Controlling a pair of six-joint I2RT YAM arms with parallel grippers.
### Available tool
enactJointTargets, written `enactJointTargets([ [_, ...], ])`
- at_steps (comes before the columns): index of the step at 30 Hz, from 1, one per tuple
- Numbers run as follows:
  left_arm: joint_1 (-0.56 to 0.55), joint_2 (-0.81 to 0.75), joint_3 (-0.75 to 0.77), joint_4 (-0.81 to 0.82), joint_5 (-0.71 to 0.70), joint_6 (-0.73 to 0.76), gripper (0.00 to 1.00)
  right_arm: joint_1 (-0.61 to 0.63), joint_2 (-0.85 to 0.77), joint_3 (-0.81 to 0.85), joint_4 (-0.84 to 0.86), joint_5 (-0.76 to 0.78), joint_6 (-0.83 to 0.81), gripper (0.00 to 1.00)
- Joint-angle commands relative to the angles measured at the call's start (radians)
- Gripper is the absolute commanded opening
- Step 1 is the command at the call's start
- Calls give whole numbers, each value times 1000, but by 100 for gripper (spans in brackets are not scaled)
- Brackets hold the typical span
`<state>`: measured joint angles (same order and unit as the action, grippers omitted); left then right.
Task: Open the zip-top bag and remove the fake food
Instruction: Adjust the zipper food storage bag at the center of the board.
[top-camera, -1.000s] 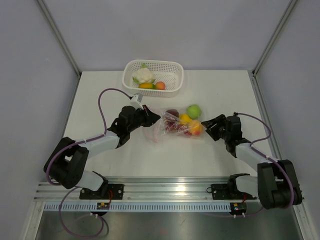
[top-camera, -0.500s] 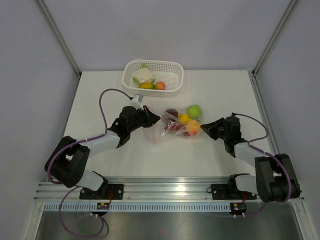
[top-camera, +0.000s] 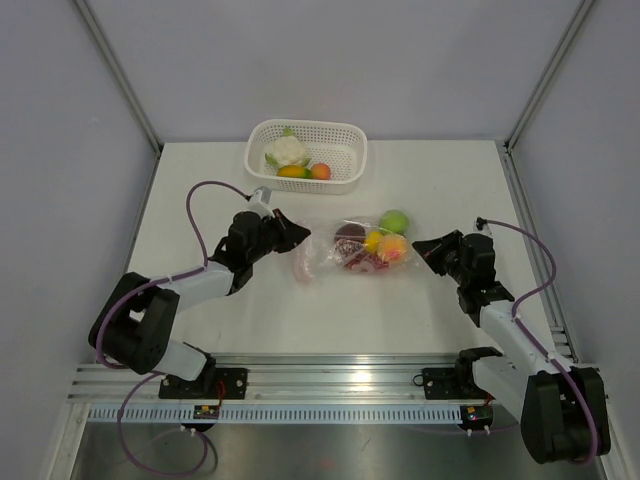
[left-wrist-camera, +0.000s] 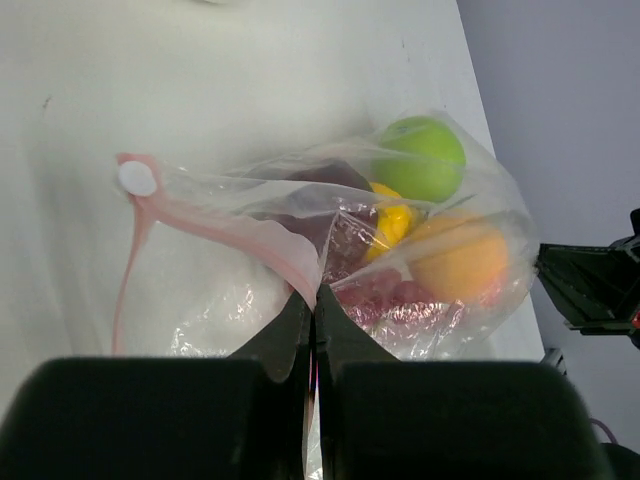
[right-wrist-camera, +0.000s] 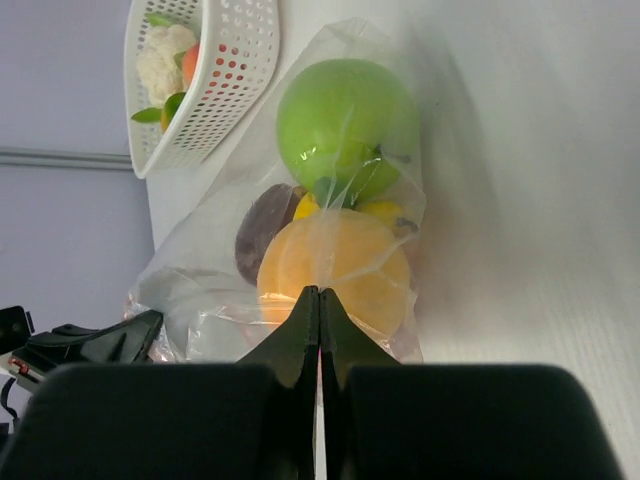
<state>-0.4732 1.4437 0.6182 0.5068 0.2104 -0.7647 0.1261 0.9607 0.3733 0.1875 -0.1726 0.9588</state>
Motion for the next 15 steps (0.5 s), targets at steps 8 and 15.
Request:
enactJointTargets([
  [8,84,-3,-63,179,79,-90,0,-5,-24,49,-143,159,-28,0],
  [15,84,-40,-43,177,136,-68,30,-5,-5,61,-163,163,-35,0],
])
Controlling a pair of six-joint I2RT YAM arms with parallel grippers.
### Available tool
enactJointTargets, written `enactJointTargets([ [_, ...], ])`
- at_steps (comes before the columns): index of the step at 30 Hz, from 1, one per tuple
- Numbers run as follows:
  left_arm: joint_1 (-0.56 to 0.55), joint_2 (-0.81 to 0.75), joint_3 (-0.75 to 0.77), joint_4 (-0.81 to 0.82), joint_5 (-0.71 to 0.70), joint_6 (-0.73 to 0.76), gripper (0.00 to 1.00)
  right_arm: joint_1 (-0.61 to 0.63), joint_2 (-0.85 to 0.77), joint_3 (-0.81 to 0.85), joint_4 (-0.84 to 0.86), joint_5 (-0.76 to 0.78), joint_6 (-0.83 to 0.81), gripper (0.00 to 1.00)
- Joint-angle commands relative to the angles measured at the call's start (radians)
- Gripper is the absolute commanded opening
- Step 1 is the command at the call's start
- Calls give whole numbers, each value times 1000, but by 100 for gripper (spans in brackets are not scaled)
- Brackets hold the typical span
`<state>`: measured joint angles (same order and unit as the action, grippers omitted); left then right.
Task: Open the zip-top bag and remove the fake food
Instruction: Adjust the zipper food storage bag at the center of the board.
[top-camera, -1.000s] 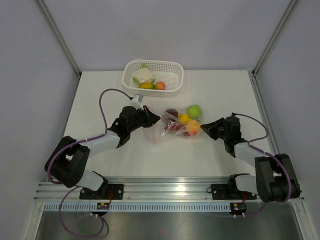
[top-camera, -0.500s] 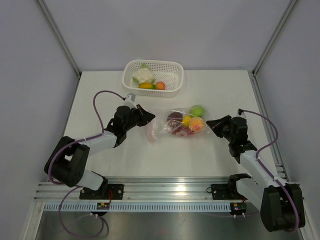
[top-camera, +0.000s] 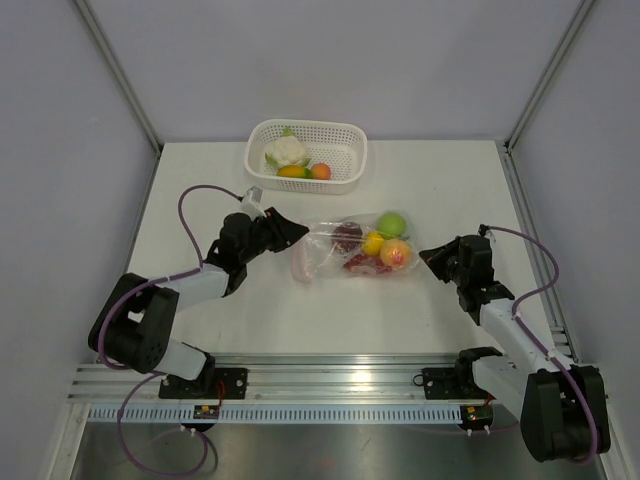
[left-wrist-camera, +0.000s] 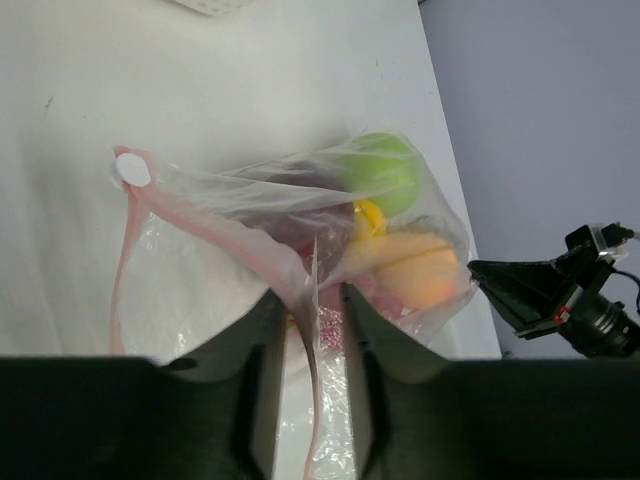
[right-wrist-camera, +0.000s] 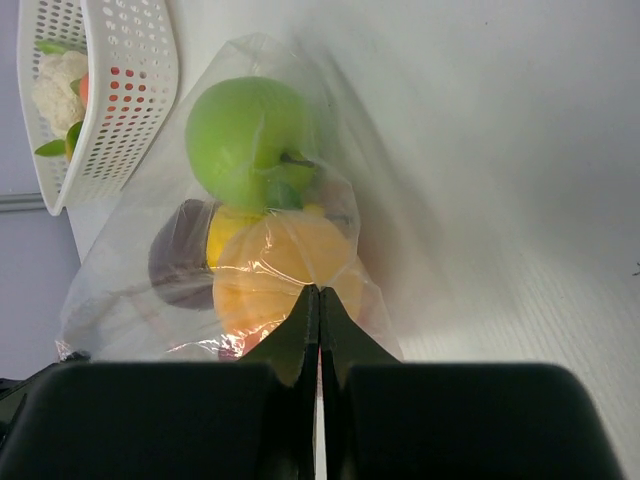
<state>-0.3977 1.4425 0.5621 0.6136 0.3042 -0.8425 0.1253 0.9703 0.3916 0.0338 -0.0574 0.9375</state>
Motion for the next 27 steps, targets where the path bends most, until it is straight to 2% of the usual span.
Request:
enactJointTargets([
  [1,7,-45,18,60,47,10,38,-4,-19,41,-14,51,-16,0],
  [2,7,-56,22,51,47,10,52,-4,-22,39,-18,60,-13,0],
  [5,8,-92,25,0,38,8,67,-4,-31,38,-29,93,-11,0],
  [6,8,-100,24,-33,36,6,69,-4,-28,39,-28,96,-8,0],
  [10,11,-136,7,-153,6,-30,70,-4,-22,39,-29,93,-6,0],
  [15,37,-119,-63,-88,26,-127,64,-4,-28,35,-29,94,-2,0],
  [20,40,-120,-139,-17,6,-207,46,-4,-25,35,-25,87,0,0],
  [21,40,-131,-157,-14,-14,-226,37,-4,-25,35,-22,85,1,0],
  [24,40,-140,-171,-18,-30,-236,19,-4,-22,35,-21,82,0,0],
  [25,40,-137,-171,-20,-30,-236,6,-4,-22,35,-21,82,1,0],
  [26,40,-130,-169,-20,-27,-234,0,-4,-22,35,-21,82,0,0],
  [27,40,-122,-168,-21,-25,-237,0,-4,-24,33,-20,80,3,0],
])
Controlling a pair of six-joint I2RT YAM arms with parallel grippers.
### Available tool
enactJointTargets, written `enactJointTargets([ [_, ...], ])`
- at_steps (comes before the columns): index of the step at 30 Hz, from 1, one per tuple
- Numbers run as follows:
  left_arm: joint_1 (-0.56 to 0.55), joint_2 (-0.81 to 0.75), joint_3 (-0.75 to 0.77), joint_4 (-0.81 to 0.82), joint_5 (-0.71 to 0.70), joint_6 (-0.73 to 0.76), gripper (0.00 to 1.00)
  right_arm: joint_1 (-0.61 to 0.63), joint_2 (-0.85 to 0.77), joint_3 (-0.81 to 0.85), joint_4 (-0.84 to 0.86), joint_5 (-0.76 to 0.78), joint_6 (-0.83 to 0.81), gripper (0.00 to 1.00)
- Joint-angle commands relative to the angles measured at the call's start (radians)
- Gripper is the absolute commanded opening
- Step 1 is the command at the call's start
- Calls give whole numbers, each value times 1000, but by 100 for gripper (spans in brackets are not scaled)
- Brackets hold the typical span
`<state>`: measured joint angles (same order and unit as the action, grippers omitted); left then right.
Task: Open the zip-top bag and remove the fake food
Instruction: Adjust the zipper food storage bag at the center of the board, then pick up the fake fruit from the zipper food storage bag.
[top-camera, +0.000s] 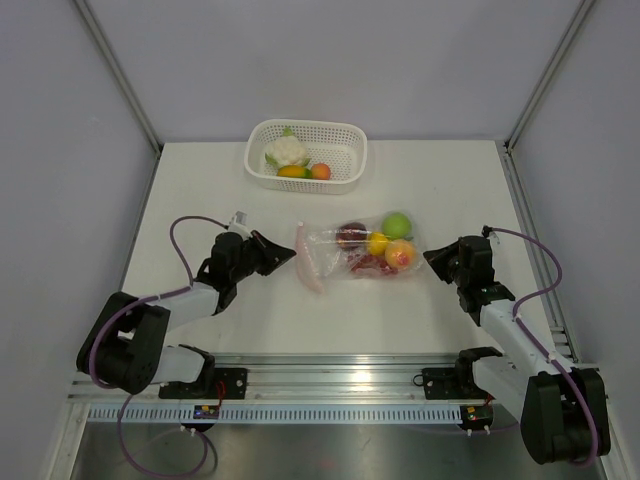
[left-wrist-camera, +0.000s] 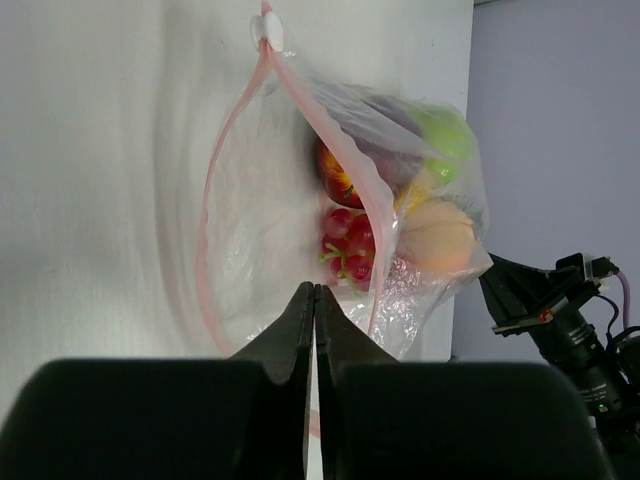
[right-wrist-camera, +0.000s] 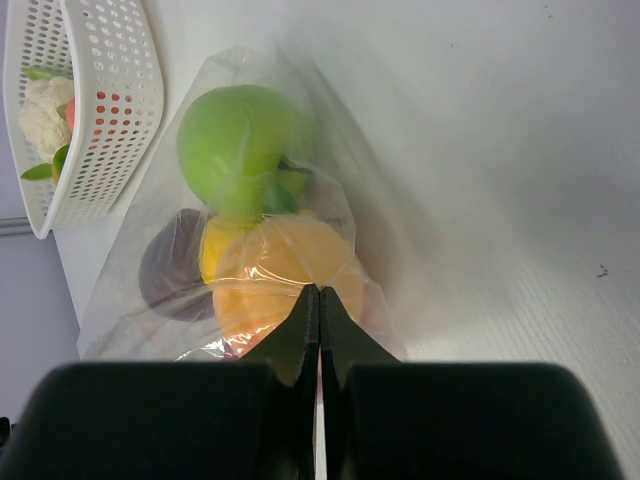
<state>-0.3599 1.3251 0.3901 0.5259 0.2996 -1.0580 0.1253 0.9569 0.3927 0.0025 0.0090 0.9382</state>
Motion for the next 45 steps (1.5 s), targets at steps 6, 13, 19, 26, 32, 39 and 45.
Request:
enactJointTargets([
  [6,-11,81,-71,285,-13,-71,0,-4,-7,29,22,9,4,0],
  [13,-13,262,-27,425,100,-123,0,-4,-17,29,22,6,2,0],
  [19,-27,402,32,543,188,-178,0,-4,-9,25,36,-4,4,0],
  [26,-77,424,88,508,184,-154,20,-4,-1,21,50,-35,1,0],
  [32,-96,454,136,500,211,-146,38,-4,5,18,59,-47,2,0],
  [39,-120,496,168,494,225,-138,42,-4,3,8,79,-64,7,0],
  [45,-145,517,223,385,220,-88,49,-4,17,9,91,-79,5,0],
])
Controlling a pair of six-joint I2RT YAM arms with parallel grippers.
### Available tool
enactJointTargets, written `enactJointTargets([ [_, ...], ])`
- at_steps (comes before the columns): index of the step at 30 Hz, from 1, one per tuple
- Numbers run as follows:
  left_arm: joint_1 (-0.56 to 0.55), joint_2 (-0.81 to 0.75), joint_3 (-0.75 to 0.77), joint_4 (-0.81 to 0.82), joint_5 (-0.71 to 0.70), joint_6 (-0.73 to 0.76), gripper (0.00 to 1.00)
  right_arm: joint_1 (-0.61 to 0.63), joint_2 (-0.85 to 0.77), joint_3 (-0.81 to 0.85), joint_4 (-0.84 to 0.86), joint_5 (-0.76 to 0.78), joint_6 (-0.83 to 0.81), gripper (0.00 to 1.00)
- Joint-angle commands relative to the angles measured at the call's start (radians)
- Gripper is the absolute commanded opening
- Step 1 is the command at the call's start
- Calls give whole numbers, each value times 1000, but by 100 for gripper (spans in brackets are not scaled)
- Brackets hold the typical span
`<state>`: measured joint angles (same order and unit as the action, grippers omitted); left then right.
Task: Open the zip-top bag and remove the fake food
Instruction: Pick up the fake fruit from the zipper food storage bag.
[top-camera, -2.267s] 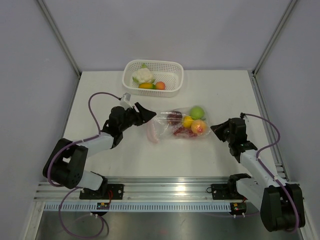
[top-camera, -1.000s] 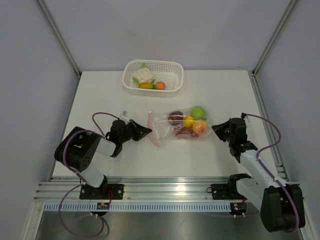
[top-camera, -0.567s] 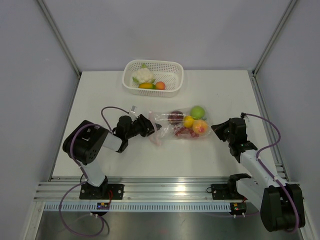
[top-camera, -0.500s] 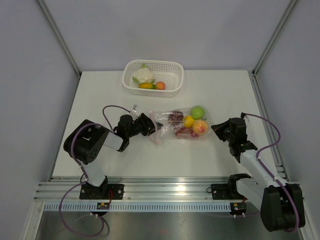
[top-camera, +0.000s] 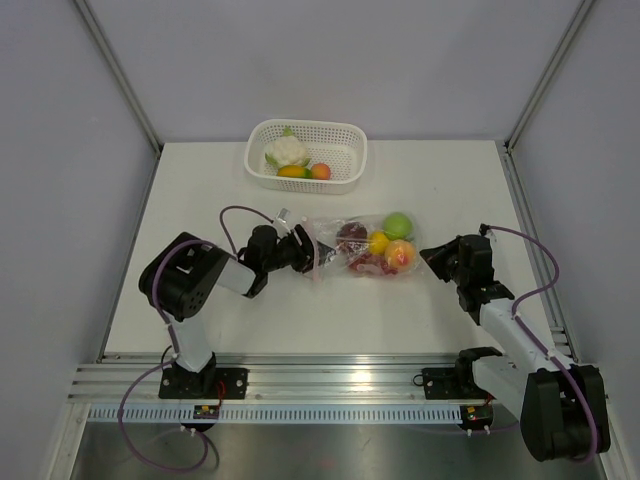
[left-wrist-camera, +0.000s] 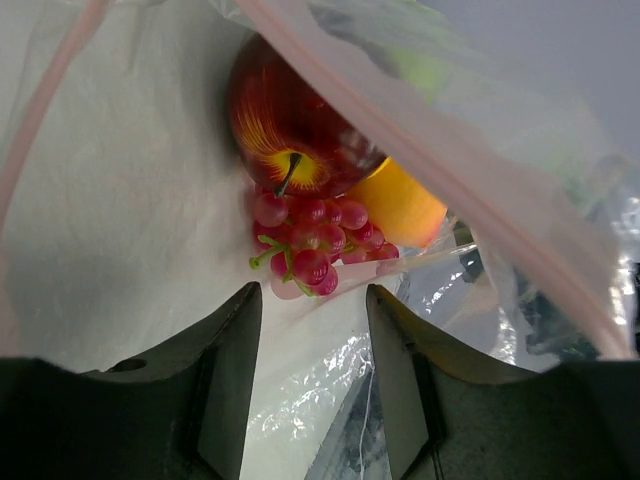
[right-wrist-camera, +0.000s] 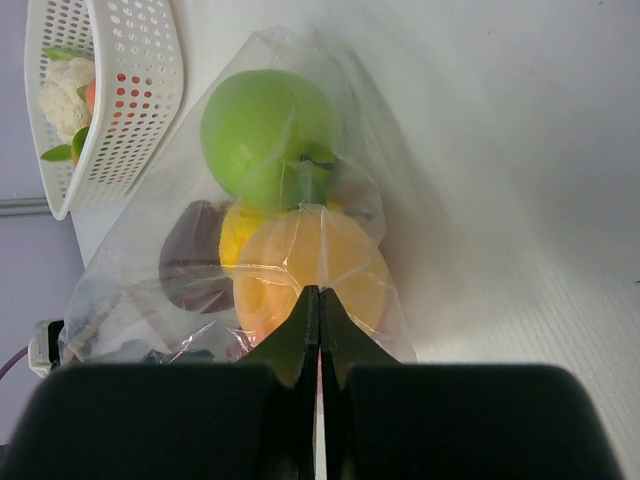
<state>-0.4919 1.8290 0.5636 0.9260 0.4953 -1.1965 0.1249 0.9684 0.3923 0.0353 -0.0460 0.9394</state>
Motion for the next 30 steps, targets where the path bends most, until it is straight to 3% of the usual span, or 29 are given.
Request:
enactJointTargets([
  [1,-14,16,55,-30,23,54,50,-4,9,10,60,-25,6,0],
  [10,-28,21,91,-82,-43,104,53,-4,6,3,71,-35,9,0],
  [17,-33,44,81,45,-135,94,49,-4,7,-6,101,-63,-8,1],
  [19,-33,46,91,25,-136,107,49,-4,7,9,88,-64,-33,12],
  [20,-33,44,93,22,-136,110,49,-4,4,28,57,-57,-46,33],
  [23,-31,36,96,19,-139,113,49,-4,-33,62,-27,4,-82,52],
  [30,-31,38,108,4,-130,120,50,-4,-135,115,-113,40,-168,71],
])
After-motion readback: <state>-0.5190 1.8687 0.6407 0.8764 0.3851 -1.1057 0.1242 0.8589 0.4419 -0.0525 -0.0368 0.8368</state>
